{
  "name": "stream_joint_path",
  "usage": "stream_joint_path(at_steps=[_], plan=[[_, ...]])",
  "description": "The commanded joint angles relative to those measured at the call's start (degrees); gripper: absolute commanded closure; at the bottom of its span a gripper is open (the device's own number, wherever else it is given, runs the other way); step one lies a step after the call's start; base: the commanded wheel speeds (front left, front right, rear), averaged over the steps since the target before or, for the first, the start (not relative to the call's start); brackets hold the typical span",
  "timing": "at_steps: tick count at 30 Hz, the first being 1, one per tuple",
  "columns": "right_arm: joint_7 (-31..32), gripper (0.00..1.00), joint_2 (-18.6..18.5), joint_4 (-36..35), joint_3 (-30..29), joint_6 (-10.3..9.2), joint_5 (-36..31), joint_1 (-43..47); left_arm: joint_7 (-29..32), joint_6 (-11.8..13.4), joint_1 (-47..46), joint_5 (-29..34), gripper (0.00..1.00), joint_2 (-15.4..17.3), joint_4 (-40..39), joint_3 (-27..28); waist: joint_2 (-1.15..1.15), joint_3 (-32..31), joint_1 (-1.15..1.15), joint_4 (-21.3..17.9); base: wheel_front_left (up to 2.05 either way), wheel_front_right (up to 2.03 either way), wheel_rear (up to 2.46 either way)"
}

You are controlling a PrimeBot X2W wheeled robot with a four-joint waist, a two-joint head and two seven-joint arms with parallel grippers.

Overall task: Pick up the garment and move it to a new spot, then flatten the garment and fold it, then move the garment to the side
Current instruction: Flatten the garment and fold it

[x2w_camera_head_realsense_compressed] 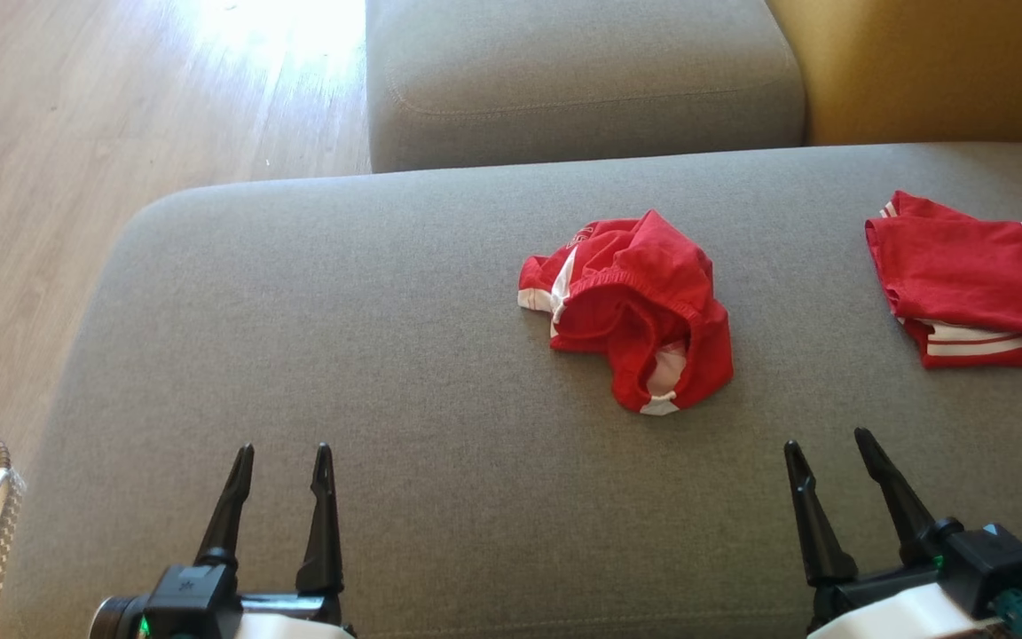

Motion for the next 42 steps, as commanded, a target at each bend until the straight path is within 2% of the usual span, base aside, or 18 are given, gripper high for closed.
stream_joint_path(at_steps=[1, 27, 30, 34, 35, 36, 38, 42], plan=[[-0.4, 0.0, -0.6, -1.9, 1.0, -0.02, 0.4, -2.3, -0.3, 0.2, -3.5, 0.0, 0.0, -0.5, -1.6, 1.3, 0.0, 0.0, 0.0, 0.1, 0.0, 0.0, 0.0], [-0.4, 0.0, -0.6, -1.8, 1.6, -0.02, 2.1, -2.7, -0.3, 0.7, -3.5, 2.7, 0.0, -0.5, -0.9, 0.4, 0.0, 0.6, 0.0, -0.3, 0.0, 0.0, 0.0], [-0.4, 0.0, -0.6, -1.9, 1.4, -0.02, 2.1, -3.0, -0.3, -0.7, -4.6, 5.9, 0.0, 1.0, 0.4, -1.7, 0.0, 1.5, 0.0, -0.8, 0.0, 0.0, 0.0], [-0.4, 0.0, -0.6, -2.3, 2.2, -0.02, 1.9, -4.1, -0.3, -5.0, -8.3, 7.6, 0.0, 2.1, 7.0, -7.2, 0.0, 3.5, 0.0, -2.1, 0.0, 0.0, 0.0], [-0.4, 0.0, -0.6, -2.4, 2.6, -0.02, 2.0, -4.5, -0.3, -6.0, -10.0, 7.7, 0.0, 1.9, 8.7, -8.3, 0.0, 4.1, 0.0, -2.7, 0.0, 0.0, 0.0], [-0.4, 0.0, -0.6, -2.9, 3.3, -0.02, 2.5, -5.4, -0.3, -8.2, -13.9, 8.5, 0.0, 1.7, 11.6, -10.9, 0.0, 5.5, 0.0, -3.9, 0.0, 0.0, 0.0], [-0.4, 0.0, -0.6, -3.6, 3.7, -0.02, 2.6, -6.4, -0.3, -10.2, -18.4, 9.5, 0.0, 1.3, 14.3, -13.7, 0.0, 7.7, 0.0, -5.0, 0.0, 0.0, 0.0], [-0.4, 0.0, -0.6, -4.4, 4.3, -0.02, 2.9, -9.0, -0.3, -13.0, -28.1, 12.0, 0.0, 0.8, 20.7, -19.9, 0.0, 11.7, 0.0, -7.4, 0.0, 0.0, 0.0]])
